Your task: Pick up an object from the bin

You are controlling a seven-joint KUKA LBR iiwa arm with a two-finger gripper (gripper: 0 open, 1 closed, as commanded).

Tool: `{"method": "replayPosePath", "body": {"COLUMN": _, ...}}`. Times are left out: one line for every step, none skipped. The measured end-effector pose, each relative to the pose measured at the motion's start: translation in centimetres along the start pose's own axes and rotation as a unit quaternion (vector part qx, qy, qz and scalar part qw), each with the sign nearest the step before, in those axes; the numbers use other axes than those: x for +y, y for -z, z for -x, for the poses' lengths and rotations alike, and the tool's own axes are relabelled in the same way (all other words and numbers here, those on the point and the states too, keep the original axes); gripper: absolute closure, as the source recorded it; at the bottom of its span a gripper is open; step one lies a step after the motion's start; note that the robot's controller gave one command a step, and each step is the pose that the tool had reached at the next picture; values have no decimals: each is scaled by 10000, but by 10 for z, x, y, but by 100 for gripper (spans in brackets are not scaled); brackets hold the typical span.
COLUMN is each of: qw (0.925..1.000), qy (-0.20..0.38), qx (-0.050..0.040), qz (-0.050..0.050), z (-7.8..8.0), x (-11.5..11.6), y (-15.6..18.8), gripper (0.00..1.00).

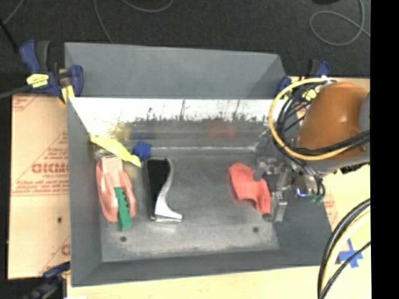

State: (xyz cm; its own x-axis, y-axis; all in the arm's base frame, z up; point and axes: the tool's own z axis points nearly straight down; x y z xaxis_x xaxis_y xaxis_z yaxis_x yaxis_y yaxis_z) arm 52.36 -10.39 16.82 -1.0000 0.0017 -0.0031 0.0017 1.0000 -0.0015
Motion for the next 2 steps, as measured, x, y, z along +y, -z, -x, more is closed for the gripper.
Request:
{"method": "replayPosePath", "body": {"qw": 9996, "qy": 270, "qx": -32, "qz": -11, "z": 37, "x": 6, "y": -26, "gripper": 0}}
{"method": "replayPosePath", "body": {"qw": 10000, "qy": -60, "qx": -13, "qz": 5, "z": 43, "x": 16, "y": -61, "gripper": 0}}
